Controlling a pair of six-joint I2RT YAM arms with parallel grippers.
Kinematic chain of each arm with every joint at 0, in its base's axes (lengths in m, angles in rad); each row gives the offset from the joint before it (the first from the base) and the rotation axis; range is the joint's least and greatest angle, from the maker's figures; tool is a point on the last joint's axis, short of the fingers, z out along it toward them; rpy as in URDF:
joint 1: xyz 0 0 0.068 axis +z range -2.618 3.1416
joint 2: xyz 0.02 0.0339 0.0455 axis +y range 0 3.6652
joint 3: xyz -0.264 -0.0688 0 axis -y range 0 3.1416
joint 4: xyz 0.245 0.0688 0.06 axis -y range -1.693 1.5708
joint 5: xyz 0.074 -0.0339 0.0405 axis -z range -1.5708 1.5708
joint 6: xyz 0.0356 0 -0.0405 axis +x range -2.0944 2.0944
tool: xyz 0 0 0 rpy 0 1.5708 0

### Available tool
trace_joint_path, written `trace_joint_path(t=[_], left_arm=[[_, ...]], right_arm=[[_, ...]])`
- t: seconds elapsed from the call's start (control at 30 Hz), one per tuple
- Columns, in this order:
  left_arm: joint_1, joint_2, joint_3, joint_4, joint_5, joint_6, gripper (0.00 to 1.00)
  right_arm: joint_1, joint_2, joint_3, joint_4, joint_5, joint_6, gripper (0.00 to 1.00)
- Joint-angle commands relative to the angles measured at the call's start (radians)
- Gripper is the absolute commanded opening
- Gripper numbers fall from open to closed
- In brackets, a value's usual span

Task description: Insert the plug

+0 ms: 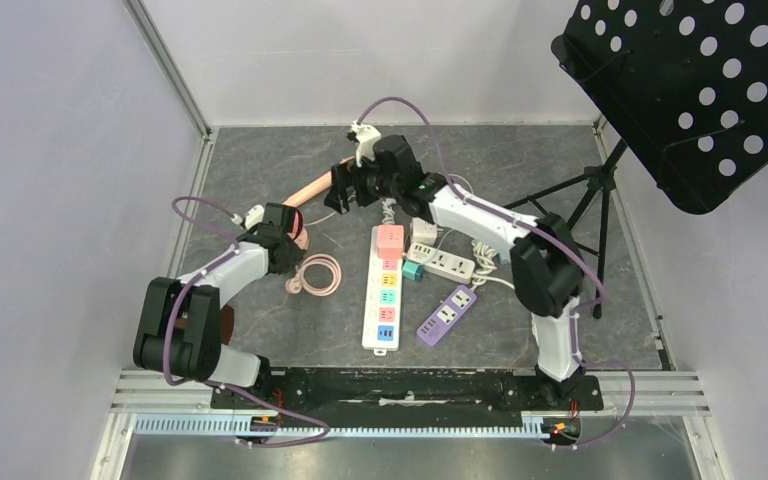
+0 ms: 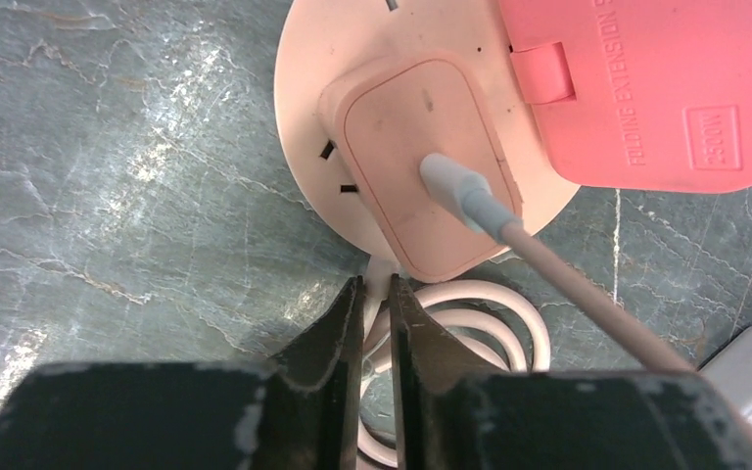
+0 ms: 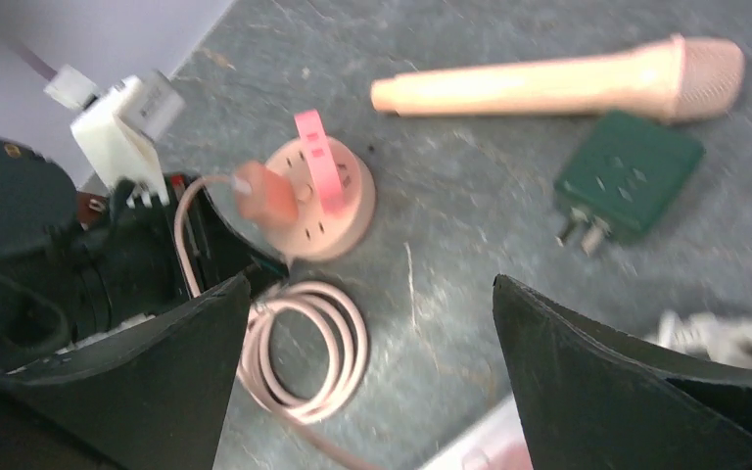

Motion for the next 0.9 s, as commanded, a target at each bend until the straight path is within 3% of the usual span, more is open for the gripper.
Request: trace_joint_path(t=[0.0,0.13,0.27,0.4,0.53,0.7,0.87], left_arm=[[0.011,-0.022,0.047,-0.039,0.005,-0.016,0.23],[0.012,-0.119,0.031,-0.061,0.095,-0.029,0.38],[0.011,-0.217,0.057,-0.148,0.173,-0.013,0.47],[0.011,-0.281,0.090,-0.238,0.228,0.027,0.48],[0.011,-0.319,0.109,-0.301,0.237,0.074,0.49],[0.011,-0.326,0.146,-0.327,0.271,0.118,0.50],[0.011,-0.358,0.189,-0.324,0.322,0.164,0.50]], right_arm=[[-0.044,0.121,0.170,0.032,-0.257,0.030,0.95],[-0.054,0.059,0.021,0.183,-0.530,0.228,0.96],[-0.057,-0.063,-0.106,0.110,-0.534,0.261,0.96],[-0.069,-0.083,0.032,-0.286,-0.393,0.113,0.93],[-0.077,-0.048,0.197,-0.527,-0.222,0.020,0.94],[-0.095,-0.025,0.248,-0.691,-0.072,-0.068,0.94],[-0.147,-0.043,0.230,-0.735,-0.005,-0.130,0.93]])
